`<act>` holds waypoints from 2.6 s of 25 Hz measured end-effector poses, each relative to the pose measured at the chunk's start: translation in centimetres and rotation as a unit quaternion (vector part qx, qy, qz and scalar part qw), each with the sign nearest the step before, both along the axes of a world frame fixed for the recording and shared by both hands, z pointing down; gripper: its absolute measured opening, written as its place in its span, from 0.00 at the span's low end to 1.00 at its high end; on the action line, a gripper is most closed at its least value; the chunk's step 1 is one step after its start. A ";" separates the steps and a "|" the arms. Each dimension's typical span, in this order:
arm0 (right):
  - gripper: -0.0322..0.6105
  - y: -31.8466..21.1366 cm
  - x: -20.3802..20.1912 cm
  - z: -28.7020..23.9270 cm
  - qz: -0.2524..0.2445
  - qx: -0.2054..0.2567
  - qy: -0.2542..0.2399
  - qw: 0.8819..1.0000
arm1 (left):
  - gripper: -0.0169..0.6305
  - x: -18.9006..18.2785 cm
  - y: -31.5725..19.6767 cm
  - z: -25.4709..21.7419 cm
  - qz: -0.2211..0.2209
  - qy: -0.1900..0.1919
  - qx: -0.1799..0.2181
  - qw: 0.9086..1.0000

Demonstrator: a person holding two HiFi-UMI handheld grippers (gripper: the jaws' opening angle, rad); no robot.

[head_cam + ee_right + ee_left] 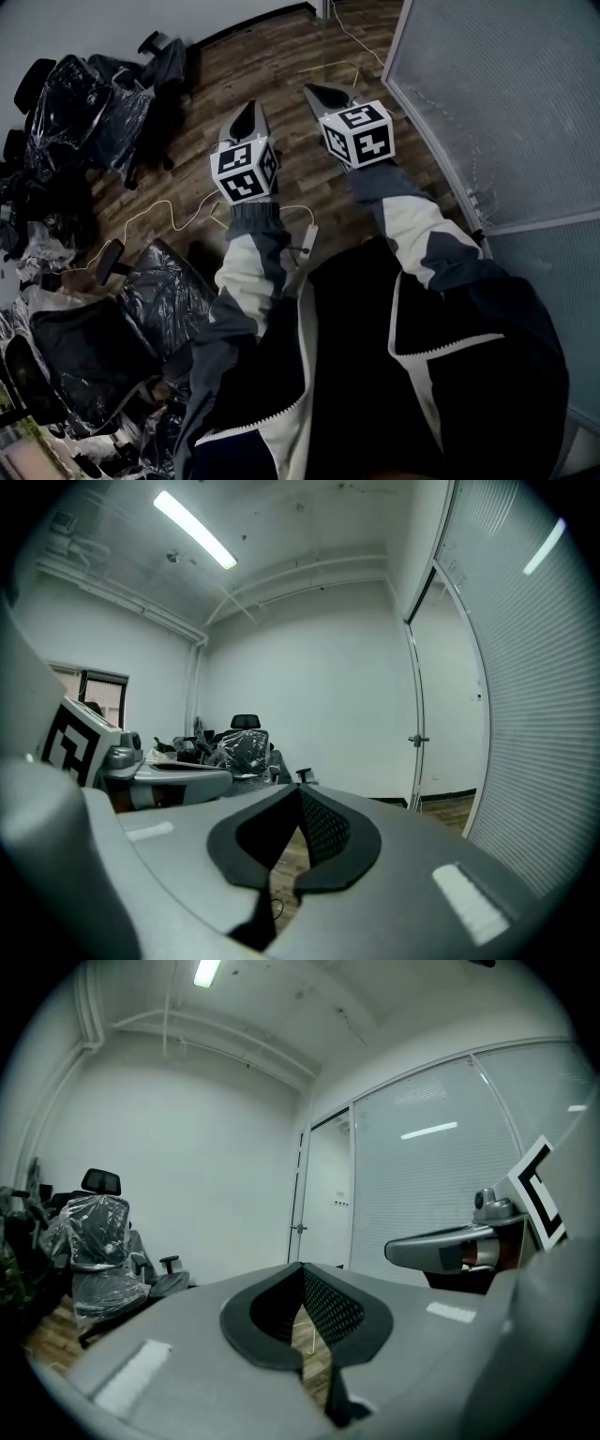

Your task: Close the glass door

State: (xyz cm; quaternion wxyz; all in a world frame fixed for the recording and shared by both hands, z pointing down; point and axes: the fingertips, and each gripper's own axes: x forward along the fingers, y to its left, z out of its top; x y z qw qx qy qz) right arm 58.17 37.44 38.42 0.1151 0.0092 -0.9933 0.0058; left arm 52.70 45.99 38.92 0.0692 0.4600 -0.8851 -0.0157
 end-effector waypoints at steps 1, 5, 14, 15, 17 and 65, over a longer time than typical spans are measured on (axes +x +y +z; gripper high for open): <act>0.06 0.0 -0.3 0.2 -0.003 -0.002 0.001 1.000 | 0.03 -0.3 0.1 0.3 -0.002 0.003 -0.002 1.000; 0.06 -0.6 -1.8 1.2 -0.009 -0.008 0.008 1.000 | 0.03 -1.7 0.2 1.5 -0.012 0.009 -0.010 1.000; 0.06 -5.1 -8.0 3.4 -0.030 -0.030 0.014 0.999 | 0.03 -7.1 -4.2 3.1 -0.032 0.016 -0.031 0.999; 0.06 -6.1 -8.9 3.4 -0.031 -0.033 0.013 0.999 | 0.03 -7.8 -5.1 3.2 -0.032 0.017 -0.034 0.999; 0.06 -8.3 -11.1 3.5 -0.034 -0.038 0.011 0.999 | 0.03 -9.7 -7.1 3.5 -0.035 0.021 -0.042 0.998; 0.06 -33.9 -54.1 4.5 0.103 -0.011 0.021 0.994 | 0.03 -56.1 -33.9 4.2 0.101 0.023 -0.017 0.994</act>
